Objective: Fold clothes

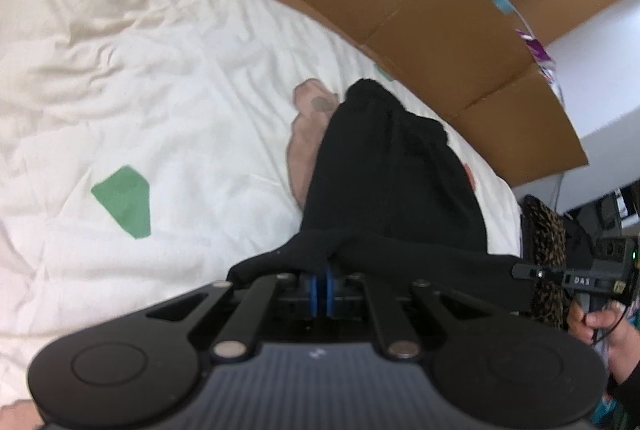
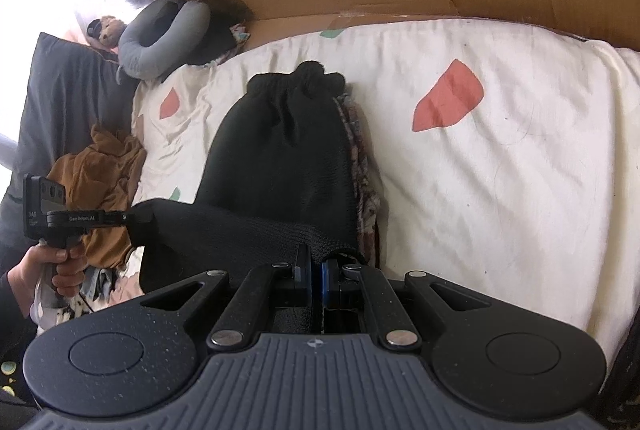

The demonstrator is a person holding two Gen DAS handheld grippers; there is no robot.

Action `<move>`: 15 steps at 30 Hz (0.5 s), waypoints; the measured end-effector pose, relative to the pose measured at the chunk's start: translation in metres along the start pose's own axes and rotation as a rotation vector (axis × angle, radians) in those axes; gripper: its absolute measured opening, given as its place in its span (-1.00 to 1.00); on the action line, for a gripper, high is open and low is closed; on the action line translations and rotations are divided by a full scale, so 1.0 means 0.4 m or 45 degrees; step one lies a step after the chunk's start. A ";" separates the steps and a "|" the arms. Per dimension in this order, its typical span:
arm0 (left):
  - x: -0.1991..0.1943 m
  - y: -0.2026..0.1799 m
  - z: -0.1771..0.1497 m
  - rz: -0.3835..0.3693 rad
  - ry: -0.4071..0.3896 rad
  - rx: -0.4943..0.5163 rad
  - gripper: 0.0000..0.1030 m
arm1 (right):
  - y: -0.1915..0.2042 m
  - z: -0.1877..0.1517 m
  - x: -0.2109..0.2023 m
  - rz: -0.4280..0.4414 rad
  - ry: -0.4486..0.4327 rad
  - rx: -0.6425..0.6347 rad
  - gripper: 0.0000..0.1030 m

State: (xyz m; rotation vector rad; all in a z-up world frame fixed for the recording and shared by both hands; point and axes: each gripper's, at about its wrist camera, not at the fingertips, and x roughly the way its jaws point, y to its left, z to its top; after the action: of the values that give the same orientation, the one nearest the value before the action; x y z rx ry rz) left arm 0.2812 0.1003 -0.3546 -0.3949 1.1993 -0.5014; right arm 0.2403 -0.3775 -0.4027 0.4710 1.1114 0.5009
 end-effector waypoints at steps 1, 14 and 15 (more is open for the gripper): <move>0.005 0.009 -0.001 0.005 -0.002 -0.035 -0.82 | -0.005 -0.002 0.007 -0.005 -0.004 0.009 -0.92; 0.022 0.065 -0.053 -0.046 0.012 -0.163 -0.34 | -0.034 -0.056 0.024 0.074 -0.007 0.125 -0.22; 0.024 0.065 -0.057 -0.050 0.017 -0.164 -0.33 | -0.033 -0.062 0.027 0.079 -0.002 0.124 -0.23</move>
State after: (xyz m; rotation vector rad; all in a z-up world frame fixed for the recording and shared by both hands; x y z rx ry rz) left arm 0.2665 0.1158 -0.3836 -0.5267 1.2423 -0.4623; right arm 0.2233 -0.3789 -0.4272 0.5921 1.1262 0.5018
